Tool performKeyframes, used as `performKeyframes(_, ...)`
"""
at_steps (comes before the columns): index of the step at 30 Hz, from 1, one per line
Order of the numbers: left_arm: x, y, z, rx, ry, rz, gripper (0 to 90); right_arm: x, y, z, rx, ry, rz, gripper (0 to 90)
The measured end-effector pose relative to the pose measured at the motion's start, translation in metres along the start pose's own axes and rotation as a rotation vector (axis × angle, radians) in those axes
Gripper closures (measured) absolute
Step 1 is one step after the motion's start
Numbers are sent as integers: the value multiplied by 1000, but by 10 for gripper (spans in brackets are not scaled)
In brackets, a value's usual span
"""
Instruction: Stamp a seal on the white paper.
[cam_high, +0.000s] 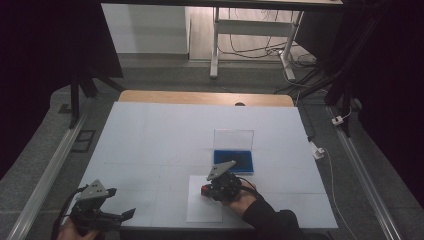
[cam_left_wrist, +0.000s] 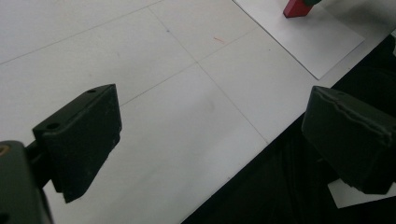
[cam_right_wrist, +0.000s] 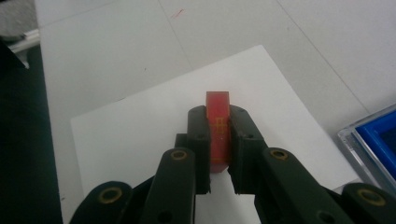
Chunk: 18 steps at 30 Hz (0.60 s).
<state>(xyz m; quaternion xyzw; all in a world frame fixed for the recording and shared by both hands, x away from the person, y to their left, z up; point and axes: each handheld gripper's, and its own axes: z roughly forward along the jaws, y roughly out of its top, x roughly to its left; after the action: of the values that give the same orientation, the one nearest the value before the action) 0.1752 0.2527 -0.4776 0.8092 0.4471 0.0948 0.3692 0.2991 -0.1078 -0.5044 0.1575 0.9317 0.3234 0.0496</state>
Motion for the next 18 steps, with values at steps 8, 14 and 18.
performKeyframes(8, 1, 0, 0, -2, -2, 1, 51, 2, 1, 0, 2, -13, -22, 804)
performKeyframes(14, 0, 1, 1, 0, -2, 2, 52, 1, 1, -1, 5, -4, -12, 802)
performKeyframes(18, 1, 1, 1, -1, -4, -1, 52, -1, 2, -1, 6, 3, -2, 801)
